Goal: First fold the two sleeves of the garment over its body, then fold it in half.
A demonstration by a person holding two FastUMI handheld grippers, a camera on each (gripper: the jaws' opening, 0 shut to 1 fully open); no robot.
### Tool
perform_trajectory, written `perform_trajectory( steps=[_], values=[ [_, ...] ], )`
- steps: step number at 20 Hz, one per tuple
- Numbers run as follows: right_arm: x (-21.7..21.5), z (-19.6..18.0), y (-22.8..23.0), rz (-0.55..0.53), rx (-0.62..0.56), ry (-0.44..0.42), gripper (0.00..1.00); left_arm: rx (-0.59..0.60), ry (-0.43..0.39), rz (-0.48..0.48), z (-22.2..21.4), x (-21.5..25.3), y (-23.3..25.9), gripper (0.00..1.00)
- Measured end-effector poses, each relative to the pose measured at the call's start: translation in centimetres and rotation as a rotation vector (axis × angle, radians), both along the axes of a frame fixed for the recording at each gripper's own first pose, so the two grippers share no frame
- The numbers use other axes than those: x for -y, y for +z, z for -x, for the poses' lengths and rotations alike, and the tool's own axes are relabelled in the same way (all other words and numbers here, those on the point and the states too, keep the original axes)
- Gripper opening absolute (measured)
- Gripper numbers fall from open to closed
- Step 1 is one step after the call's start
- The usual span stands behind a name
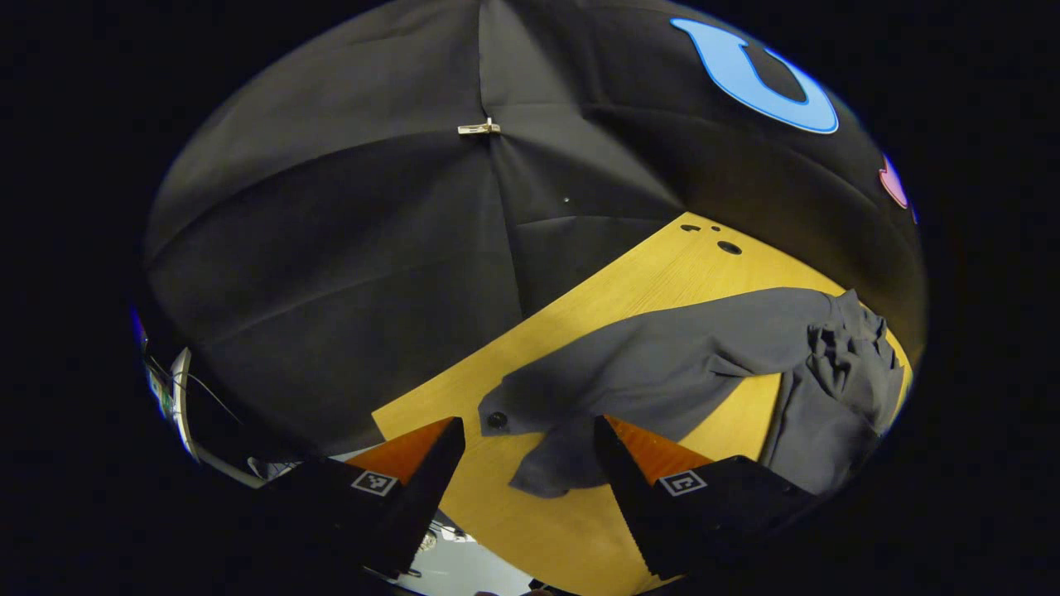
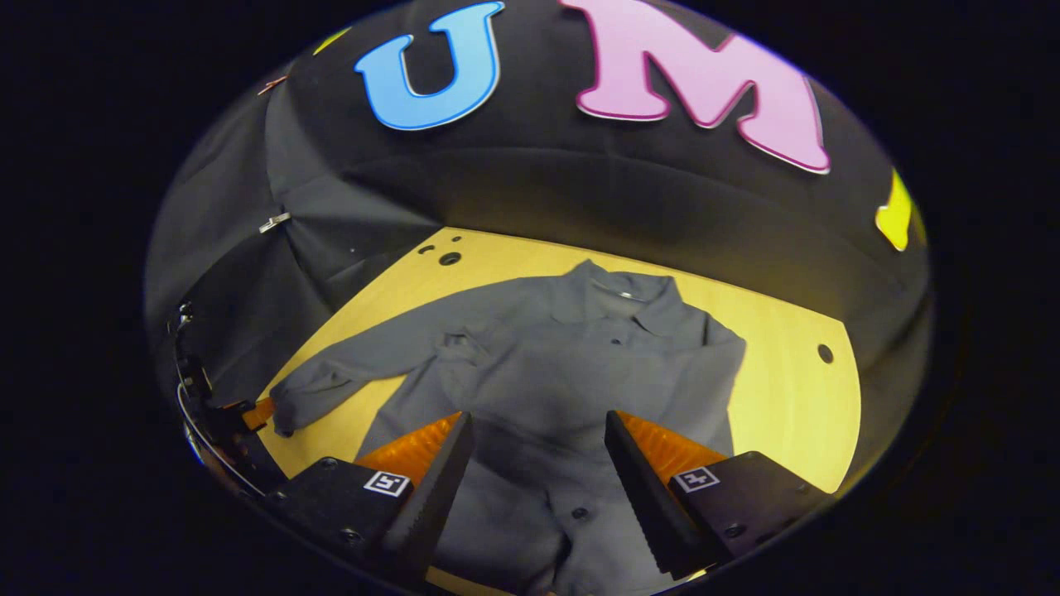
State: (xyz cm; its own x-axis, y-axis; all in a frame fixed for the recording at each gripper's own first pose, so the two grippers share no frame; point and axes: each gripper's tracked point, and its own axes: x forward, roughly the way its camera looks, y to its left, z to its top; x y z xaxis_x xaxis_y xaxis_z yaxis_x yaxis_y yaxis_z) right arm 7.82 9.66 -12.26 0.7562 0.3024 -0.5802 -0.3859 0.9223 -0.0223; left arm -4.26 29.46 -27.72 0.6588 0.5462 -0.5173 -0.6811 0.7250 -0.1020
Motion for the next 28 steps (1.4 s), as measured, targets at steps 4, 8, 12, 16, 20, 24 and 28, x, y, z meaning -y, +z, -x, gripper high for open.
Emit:
perform_trajectory(
  steps=[4, 8, 12, 16, 20, 24, 28],
  values=[
    [4.7, 2.4, -0.4, 0.004, -0.014, -0.103, 0.99, -0.025, -0.034, -0.019, -2.4, -1.6, -1.2, 0.98],
    [8.0, 4.7, -1.2, -0.01, -0.038, -0.192, 0.99, -0.055, -0.068, -0.031, -4.4, -2.7, -2.6, 0.98],
    [9.8, 6.4, -1.9, -0.024, -0.055, -0.247, 0.99, -0.05, -0.125, -0.017, -6.1, -2.6, -3.2, 0.97],
    [10.8, 7.8, -2.7, -0.037, -0.069, -0.277, 0.99, -0.005, -0.15, 0.03, -6.6, -2.0, -3.5, 0.76],
    [11.5, 9.1, -3.2, -0.056, -0.074, -0.305, 0.99, 0.0, -0.241, 0.001, -7.6, -0.7, -3.3, 0.48],
    [11.9, 10.2, -3.8, -0.081, -0.088, -0.34, 0.99, 0.022, -0.242, -0.029, -7.7, -0.6, -2.5, 0.12],
    [12.8, 10.9, -3.6, -0.08, -0.068, -0.375, 0.99, 0.066, -0.232, -0.012, -7.7, -0.6, -0.8, 0.06]
  ],
)
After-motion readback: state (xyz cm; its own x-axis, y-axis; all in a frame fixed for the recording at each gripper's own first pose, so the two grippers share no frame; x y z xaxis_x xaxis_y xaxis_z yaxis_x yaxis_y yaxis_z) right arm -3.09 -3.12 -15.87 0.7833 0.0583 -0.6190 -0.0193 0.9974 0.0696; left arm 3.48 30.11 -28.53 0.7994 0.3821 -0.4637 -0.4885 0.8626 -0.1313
